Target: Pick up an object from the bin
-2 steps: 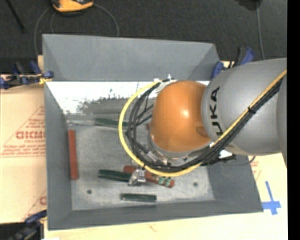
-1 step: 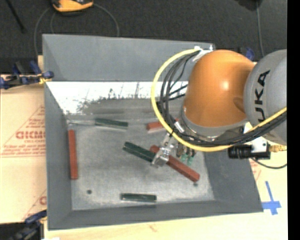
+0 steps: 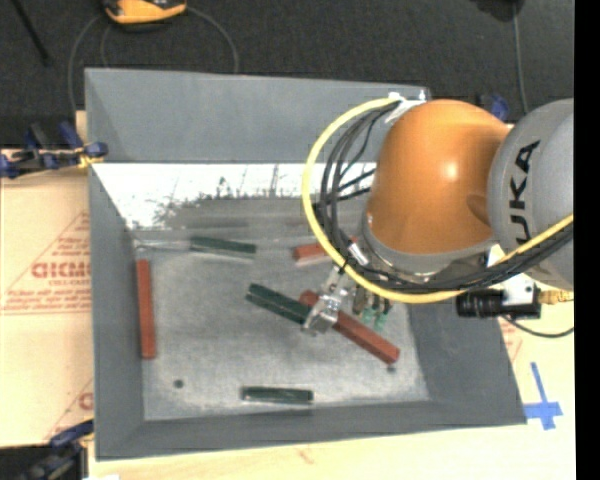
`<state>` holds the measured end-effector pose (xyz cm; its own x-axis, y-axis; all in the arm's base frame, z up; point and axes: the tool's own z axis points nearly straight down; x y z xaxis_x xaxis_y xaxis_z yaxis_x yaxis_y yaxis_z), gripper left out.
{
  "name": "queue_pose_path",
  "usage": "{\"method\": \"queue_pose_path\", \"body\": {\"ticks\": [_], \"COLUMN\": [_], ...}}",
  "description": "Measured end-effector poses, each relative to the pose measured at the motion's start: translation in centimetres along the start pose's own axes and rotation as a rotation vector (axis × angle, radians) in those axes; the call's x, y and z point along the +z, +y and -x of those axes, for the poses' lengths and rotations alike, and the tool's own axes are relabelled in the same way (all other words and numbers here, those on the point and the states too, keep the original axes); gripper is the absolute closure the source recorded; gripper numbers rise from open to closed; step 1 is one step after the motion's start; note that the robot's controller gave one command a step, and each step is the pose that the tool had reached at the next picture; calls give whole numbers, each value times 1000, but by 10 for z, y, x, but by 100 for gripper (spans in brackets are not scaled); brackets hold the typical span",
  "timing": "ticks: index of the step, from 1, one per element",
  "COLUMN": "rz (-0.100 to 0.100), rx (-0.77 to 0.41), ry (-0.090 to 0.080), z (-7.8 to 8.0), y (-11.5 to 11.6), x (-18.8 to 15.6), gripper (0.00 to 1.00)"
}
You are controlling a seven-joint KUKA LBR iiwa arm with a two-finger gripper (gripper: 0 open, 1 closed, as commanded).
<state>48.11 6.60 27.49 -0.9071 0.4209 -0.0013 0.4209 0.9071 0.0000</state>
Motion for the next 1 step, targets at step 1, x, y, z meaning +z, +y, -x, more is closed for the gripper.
{"method": "queue_pose_path", "body": {"ticks": [1], "rz": [-2], "rx": [-3], "ry": [2], "z": [0], "y": [0], "x": [-3], "gripper": [100]}}
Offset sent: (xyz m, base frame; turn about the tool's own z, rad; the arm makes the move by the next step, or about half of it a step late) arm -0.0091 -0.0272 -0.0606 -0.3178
